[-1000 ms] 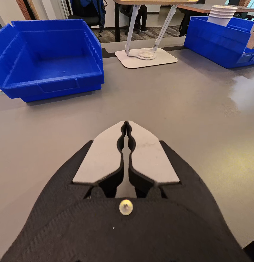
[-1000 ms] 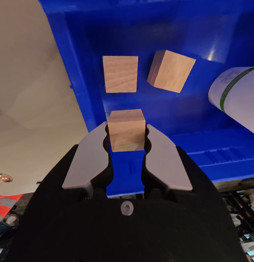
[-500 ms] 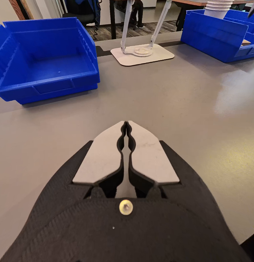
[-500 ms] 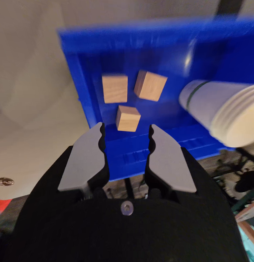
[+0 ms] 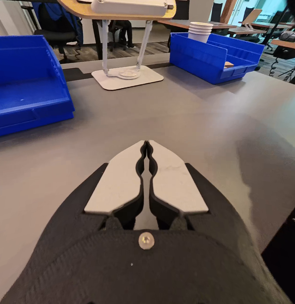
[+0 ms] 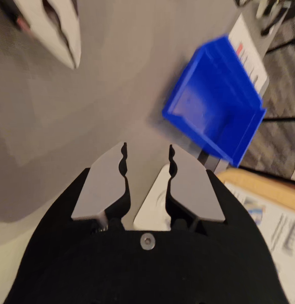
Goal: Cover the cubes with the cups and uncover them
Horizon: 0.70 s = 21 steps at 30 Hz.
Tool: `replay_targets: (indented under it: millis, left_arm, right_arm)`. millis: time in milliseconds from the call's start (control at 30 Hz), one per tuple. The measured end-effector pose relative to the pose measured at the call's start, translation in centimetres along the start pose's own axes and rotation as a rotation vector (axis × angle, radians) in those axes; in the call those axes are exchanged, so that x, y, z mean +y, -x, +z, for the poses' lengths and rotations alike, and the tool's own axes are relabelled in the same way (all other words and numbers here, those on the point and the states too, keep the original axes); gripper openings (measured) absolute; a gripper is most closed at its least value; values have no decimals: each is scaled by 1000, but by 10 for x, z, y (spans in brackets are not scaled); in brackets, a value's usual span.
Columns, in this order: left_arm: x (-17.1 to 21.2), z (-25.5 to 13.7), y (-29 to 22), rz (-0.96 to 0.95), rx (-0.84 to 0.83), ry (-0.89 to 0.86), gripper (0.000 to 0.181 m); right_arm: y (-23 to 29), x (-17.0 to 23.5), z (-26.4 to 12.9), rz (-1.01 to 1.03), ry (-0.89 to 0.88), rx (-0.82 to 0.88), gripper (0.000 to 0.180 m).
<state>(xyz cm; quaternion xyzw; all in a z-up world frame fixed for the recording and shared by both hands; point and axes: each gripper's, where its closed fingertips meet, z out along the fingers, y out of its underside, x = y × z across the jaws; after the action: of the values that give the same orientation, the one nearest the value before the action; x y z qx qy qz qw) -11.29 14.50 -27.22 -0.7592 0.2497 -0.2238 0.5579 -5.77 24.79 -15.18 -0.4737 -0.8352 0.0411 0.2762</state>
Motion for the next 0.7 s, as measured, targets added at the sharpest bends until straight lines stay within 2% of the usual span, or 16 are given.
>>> replay_targets:
  millis: [33,167,333,500,700]
  left_arm:
    - [-1,0,-3,-6,12,-5,0]
    - [-2,0,-7,-6,39,-16,0]
    - [-5,-3,-6,-39,64,-48,0]
    - [-8,-6,-6,-58,88,-71,0]
    - [-16,-17,7,-115,107,-129,0]
  right_arm:
    - [-5,-26,21,-18,-34,-32,53]
    - [-21,-121,100,-125,-143,-131,65]
    - [-39,-197,198,-334,-125,-182,78]
    - [-49,-231,275,-481,-63,-300,81]
    - [-66,-245,334,-596,38,-357,81]
